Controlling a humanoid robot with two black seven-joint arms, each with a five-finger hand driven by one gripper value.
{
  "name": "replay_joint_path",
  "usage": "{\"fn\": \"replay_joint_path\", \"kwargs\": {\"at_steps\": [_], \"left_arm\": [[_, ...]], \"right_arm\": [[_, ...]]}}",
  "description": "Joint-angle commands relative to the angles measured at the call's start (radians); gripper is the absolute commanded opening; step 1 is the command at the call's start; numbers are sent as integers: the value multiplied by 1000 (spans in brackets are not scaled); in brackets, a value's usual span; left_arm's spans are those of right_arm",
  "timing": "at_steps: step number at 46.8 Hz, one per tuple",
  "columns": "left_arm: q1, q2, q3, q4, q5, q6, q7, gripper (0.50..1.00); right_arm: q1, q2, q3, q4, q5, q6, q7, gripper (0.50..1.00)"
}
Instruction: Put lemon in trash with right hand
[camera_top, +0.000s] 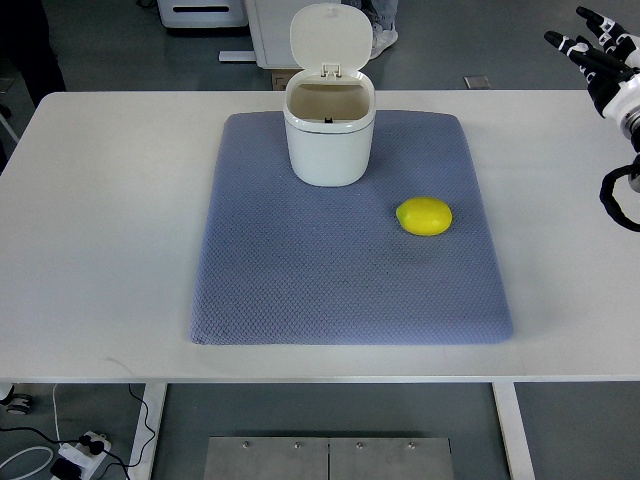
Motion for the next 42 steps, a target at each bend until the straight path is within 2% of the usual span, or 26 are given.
{"fn": "replay_joint_path", "kwargs": {"at_steps": [1, 42], "left_arm": [[0, 0, 0, 1, 0, 0, 0, 1000], [2, 0, 0, -1, 0, 0, 0, 1000]], "right_arm": [[1, 0, 0, 0, 0, -2, 0, 1000], [46, -6, -2, -15, -6, -16, -17, 1000]]}}
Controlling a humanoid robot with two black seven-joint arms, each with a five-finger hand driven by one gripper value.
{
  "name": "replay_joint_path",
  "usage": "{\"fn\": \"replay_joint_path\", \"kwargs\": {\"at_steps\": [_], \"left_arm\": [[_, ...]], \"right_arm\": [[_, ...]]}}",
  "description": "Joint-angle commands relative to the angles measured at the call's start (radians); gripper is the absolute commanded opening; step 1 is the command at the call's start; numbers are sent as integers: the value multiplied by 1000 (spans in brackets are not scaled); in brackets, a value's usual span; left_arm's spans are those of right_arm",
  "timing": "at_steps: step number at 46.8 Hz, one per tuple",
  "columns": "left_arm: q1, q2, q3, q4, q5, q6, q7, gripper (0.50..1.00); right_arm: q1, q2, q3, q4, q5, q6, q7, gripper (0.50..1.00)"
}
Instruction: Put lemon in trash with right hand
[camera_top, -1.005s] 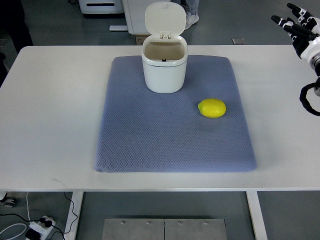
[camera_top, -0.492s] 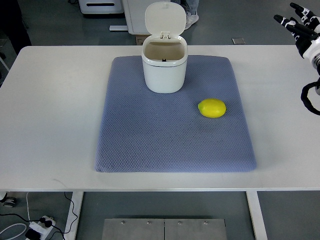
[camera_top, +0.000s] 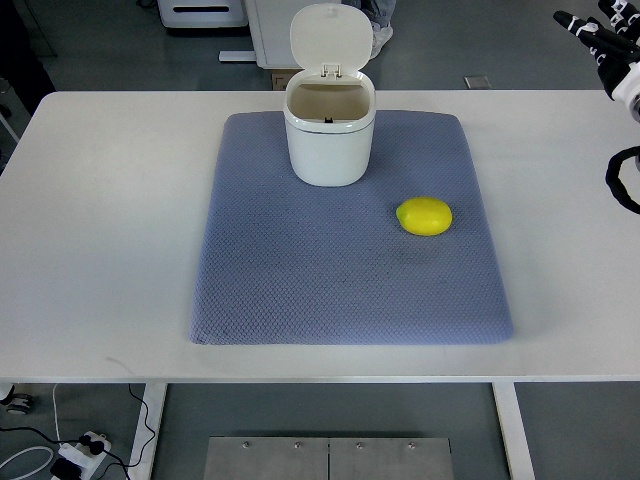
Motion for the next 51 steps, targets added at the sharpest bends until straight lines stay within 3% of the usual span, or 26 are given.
{"fn": "replay_joint_path", "kwargs": {"at_steps": [1, 32, 41, 51], "left_arm": [[0, 0, 0, 0, 0, 0, 0, 1000], [0, 0, 0, 0, 2, 0, 0, 1000], [0, 0, 0, 0, 0, 0, 0, 1000], [1, 0, 0, 0, 0, 0, 0, 1000]], "right_arm": [[3, -3, 0, 0, -3, 5, 0, 1000], [8, -7, -14, 6, -11, 11, 27, 1000], [-3, -78, -120, 81, -75, 12, 32, 1000], [-31, -162, -211, 239, -121, 11, 81, 1000]]}}
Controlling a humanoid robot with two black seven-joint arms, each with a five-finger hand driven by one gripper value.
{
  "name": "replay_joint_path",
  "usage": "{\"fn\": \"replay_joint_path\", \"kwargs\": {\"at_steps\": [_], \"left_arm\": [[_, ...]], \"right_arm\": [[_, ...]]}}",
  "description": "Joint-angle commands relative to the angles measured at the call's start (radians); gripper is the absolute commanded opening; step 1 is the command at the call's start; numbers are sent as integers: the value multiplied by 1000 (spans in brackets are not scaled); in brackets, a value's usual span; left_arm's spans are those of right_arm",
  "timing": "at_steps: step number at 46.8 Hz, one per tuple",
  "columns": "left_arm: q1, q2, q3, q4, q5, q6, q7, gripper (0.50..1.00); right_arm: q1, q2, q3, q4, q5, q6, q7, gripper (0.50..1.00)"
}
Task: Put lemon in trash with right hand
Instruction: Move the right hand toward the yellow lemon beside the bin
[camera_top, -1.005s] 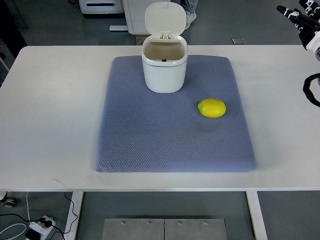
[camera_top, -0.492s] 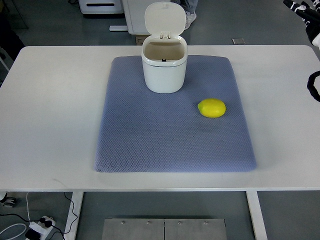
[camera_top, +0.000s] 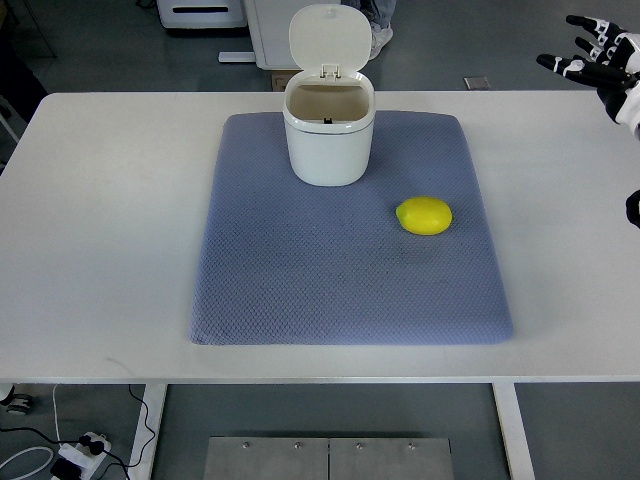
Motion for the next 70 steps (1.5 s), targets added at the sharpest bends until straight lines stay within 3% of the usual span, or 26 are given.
{"fn": "replay_joint_path", "kwargs": {"at_steps": [1, 8, 15, 23, 44, 59, 70], "left_arm": [[0, 0, 0, 0, 0, 0, 0, 1000], [0, 0, 0, -2, 0, 0, 0, 1000], [1, 0, 0, -2, 0, 0, 0, 1000], [1, 0, 0, -2, 0, 0, 0, 1000], [0, 0, 0, 0, 0, 0, 0, 1000], [0, 0, 0, 0, 0, 0, 0, 1000], [0, 0, 0, 0, 0, 0, 0, 1000]], "right_arm": [[-9, -21, -23, 56, -18, -2, 9, 1000], [-27, -73, -43, 162, -41, -20, 16, 1000], [-55, -141, -55, 292, -119, -46, 71, 1000], [-52, -201, -121, 419, -269, -101, 73, 1000], [7, -187, -319, 450, -385, -149, 64, 1000], [71, -72, -417, 458, -386, -179, 56, 1000], [119, 17, -527, 423, -386, -259, 58, 987]]}}
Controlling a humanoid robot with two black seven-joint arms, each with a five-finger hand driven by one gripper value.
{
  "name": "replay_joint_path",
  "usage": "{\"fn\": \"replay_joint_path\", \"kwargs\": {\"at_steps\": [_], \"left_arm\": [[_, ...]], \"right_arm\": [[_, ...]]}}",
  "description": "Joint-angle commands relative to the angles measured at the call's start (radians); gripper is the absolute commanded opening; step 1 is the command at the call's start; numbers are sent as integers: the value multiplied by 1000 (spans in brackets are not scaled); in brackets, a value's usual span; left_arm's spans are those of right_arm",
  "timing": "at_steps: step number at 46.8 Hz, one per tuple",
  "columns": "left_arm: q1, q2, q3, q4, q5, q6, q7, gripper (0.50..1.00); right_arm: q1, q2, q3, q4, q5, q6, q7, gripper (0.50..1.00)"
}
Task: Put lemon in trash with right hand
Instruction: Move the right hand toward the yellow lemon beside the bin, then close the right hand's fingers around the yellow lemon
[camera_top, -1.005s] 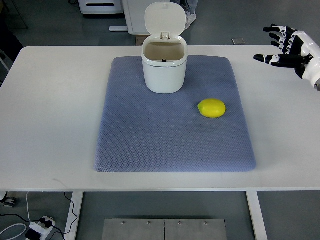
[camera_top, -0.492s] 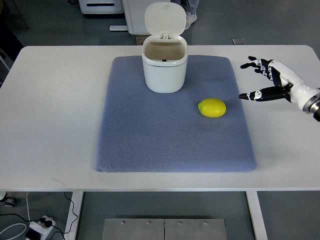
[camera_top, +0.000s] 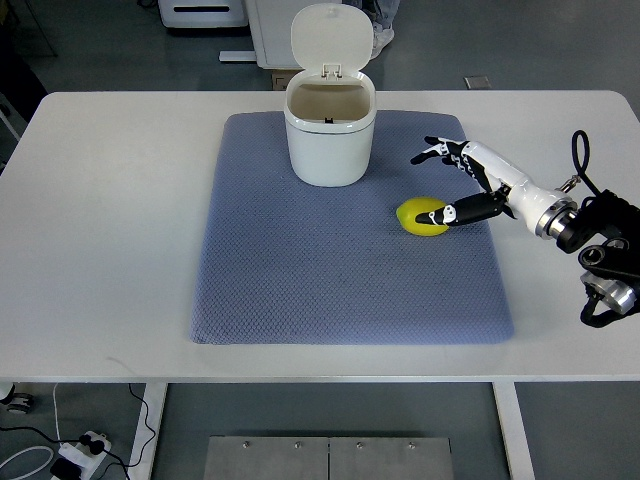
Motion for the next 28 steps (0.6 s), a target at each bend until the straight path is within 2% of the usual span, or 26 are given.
{"fn": "replay_joint_path", "kwargs": {"at_steps": [1, 28], "left_arm": [[0, 0, 0, 0, 0, 0, 0, 1000], [0, 0, 0, -2, 0, 0, 0, 1000]], "right_arm": [[21, 33, -47, -22, 3, -25, 1, 987], [12, 130, -148, -154, 11, -45, 0, 972]]}}
